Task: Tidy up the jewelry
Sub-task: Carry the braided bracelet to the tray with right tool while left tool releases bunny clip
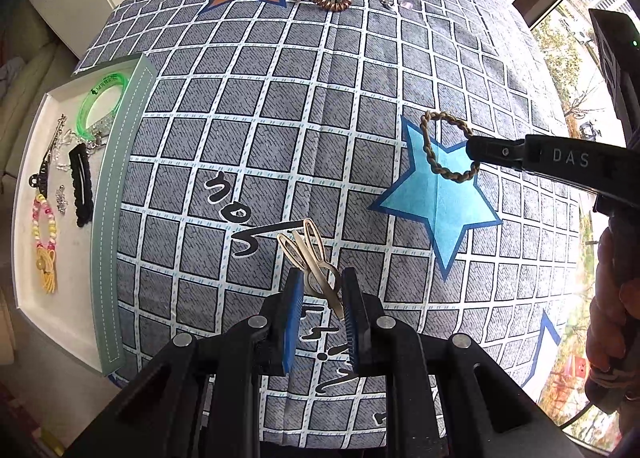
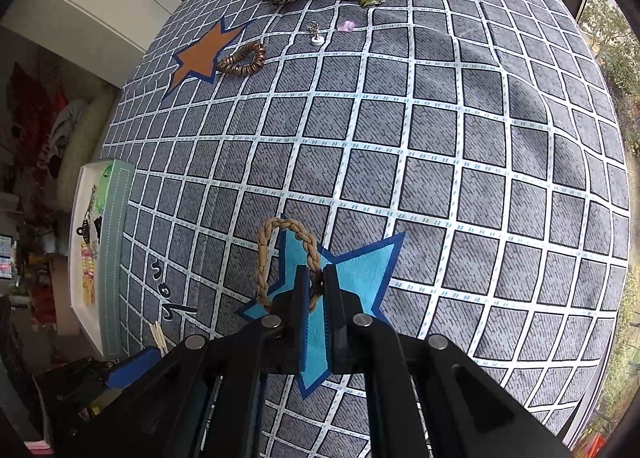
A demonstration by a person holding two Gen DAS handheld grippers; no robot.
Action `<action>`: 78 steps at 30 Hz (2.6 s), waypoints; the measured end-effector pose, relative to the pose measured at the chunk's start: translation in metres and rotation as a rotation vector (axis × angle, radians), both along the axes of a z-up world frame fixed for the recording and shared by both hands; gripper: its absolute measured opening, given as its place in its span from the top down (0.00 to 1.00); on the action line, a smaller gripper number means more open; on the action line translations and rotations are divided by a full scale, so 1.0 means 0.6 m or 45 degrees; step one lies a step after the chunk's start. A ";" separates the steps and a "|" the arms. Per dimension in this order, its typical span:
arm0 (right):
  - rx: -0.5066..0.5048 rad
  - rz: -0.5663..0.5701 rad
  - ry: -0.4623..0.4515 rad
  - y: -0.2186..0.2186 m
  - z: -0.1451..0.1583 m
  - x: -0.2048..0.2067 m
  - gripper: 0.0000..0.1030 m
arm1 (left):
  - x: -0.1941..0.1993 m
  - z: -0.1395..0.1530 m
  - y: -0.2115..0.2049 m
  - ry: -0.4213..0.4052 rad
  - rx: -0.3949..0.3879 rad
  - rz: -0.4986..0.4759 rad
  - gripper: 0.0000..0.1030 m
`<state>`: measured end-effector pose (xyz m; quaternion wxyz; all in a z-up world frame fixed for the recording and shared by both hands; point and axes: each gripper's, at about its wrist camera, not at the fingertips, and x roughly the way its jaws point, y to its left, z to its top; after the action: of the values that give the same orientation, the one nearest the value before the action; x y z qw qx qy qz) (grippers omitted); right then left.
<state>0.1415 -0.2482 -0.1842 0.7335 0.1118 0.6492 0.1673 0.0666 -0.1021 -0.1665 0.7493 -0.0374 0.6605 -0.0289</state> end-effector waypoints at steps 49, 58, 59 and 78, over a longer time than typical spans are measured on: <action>-0.015 -0.035 -0.005 0.275 0.167 -0.130 0.93 | -0.059 0.107 0.419 -0.144 0.051 -0.143 0.74; 0.001 0.138 -0.011 0.372 0.173 -0.134 0.93 | -0.104 0.085 0.514 -0.096 0.076 0.013 0.74; 0.001 0.155 -0.011 0.382 0.172 -0.134 0.93 | -0.108 0.082 0.522 -0.091 0.077 0.030 0.74; -0.012 0.360 0.036 0.493 0.144 -0.133 0.93 | -0.118 0.042 0.548 -0.040 0.034 0.104 0.74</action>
<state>0.0614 0.0475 -0.0980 0.6940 0.0180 0.6694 0.2644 -0.0043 0.2269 -0.1412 0.7605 -0.0538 0.6470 0.0101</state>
